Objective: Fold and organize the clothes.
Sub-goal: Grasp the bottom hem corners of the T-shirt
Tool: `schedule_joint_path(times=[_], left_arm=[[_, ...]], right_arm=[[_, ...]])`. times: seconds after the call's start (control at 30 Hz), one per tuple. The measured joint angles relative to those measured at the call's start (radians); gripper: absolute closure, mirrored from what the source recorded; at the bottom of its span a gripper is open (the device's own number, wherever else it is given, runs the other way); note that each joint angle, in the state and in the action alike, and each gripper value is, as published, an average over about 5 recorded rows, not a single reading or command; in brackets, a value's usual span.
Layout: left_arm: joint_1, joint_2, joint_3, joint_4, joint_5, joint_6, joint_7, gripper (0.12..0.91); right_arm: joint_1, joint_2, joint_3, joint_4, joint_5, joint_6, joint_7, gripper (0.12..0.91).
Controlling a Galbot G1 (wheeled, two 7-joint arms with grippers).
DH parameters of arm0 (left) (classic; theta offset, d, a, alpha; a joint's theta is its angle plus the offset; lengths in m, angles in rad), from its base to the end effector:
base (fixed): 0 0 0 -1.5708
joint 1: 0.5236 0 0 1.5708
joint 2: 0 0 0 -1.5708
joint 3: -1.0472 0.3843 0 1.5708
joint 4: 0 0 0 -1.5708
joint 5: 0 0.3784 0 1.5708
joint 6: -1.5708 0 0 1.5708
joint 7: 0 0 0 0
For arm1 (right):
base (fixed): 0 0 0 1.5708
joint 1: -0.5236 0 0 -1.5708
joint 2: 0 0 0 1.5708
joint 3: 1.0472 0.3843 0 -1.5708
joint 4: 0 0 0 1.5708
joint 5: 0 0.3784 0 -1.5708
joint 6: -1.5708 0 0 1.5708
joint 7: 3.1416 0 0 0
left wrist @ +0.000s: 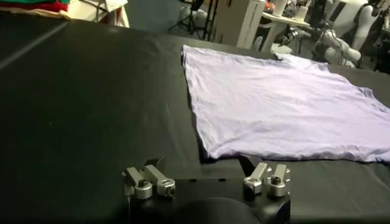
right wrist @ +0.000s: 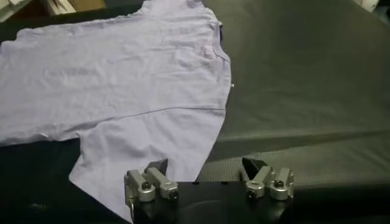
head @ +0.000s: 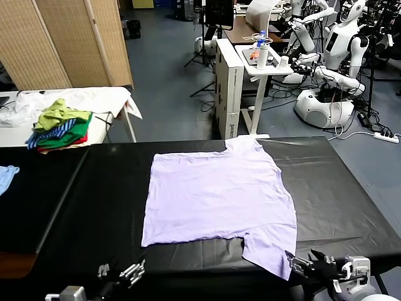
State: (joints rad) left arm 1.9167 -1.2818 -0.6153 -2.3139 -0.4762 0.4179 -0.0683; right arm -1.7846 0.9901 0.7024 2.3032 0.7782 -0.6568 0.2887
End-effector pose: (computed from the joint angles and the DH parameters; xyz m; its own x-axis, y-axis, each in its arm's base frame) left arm 0.0906 0.0610 -0.2866 -0.8412 0.1308 0.5246 0.0411 0.9830 -0.1792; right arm 0.1496 -0.1139 -0.2471 -0.7551 -0.0529 0.6535 -0.0303 0.9985 0.0458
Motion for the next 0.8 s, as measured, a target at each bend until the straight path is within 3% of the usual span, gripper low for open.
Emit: schedule_joint_path(times=[0.33,0.43,0.6,0.7,0.8], left_arm=[[-0.063,-0.028,0.028,0.051,-0.039,-0.003,-0.024,0.123],[-0.078,-0.038,0.039,0.063,-0.034,-0.003,-0.024,0.123],[-0.101,-0.053,0.057,0.079,-0.014,-0.005,-0.024,0.139],[-0.107,-0.056,0.061,0.086,-0.008,-0.007,-0.024,0.243],[-0.111,-0.059,0.064,0.089,-0.004,-0.007,-0.023,0.42]], right_arm=[[0.016,0.027,-0.059,-0.02,-0.025,-0.002,0.014,0.119],[0.016,0.034,-0.067,-0.024,-0.026,-0.002,0.014,0.158],[0.015,0.039,-0.072,-0.033,-0.028,-0.001,0.014,0.406],[0.014,0.04,-0.074,-0.034,-0.028,-0.001,0.013,0.58],[0.013,0.041,-0.077,-0.031,-0.028,-0.001,0.012,0.749]])
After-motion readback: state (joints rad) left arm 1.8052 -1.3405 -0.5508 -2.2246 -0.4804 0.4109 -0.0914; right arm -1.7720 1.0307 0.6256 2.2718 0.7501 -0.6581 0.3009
